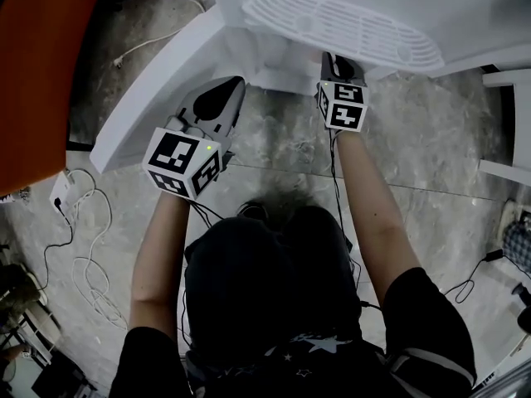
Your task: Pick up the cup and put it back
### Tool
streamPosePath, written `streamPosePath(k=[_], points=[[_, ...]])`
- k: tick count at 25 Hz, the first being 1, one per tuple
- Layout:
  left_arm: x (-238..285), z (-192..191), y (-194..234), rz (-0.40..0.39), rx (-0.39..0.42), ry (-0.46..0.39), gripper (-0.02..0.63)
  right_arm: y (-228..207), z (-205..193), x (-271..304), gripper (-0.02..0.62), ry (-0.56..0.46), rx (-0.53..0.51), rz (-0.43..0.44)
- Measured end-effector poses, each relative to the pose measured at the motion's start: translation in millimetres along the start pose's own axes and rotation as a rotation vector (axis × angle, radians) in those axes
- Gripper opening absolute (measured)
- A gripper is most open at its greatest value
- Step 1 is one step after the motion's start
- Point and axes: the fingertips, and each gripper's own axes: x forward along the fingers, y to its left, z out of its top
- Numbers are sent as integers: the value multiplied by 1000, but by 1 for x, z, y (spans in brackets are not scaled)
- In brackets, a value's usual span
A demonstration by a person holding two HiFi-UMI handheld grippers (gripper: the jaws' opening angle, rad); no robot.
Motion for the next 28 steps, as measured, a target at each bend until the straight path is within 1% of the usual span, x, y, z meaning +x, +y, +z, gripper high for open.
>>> streamPosePath(k=[3, 7, 13, 15, 16, 18, 20, 23, 24, 26, 28], points=[[2, -6, -3, -12, 9, 15, 9, 3, -7, 2, 51, -3, -7, -9], [4, -8, -3, -16, -1, 15, 9, 5, -9, 5, 51, -6, 1, -30], [1, -7, -7, -22, 4, 11, 9, 6, -22, 11, 61, 64, -10, -88], [-3, -6, -7, -22, 4, 10, 9, 4, -22, 9, 64, 65, 2, -101], [-6, -4, -8, -23, 8, 9, 9, 5, -20, 9, 79, 61, 9, -101], [-14, 1, -9, -25, 21, 8, 9, 7, -17, 5, 145, 59, 20, -98], [-22, 6, -10, -25, 32, 2, 9, 8, -14, -5, 175, 53, 37, -110], [-32, 18, -13, -40, 48, -30, 9, 3, -16, -29, 171, 30, 86, -139], [-34, 22, -15, -48, 55, -45, 9, 0, -18, -37, 157, 25, 98, -148], [-38, 27, -19, -62, 62, -74, 9, 0, -22, -52, 140, 12, 90, -155], [-42, 29, -24, -78, 69, -87, 9, 3, -21, -66, 130, -2, 51, -153]])
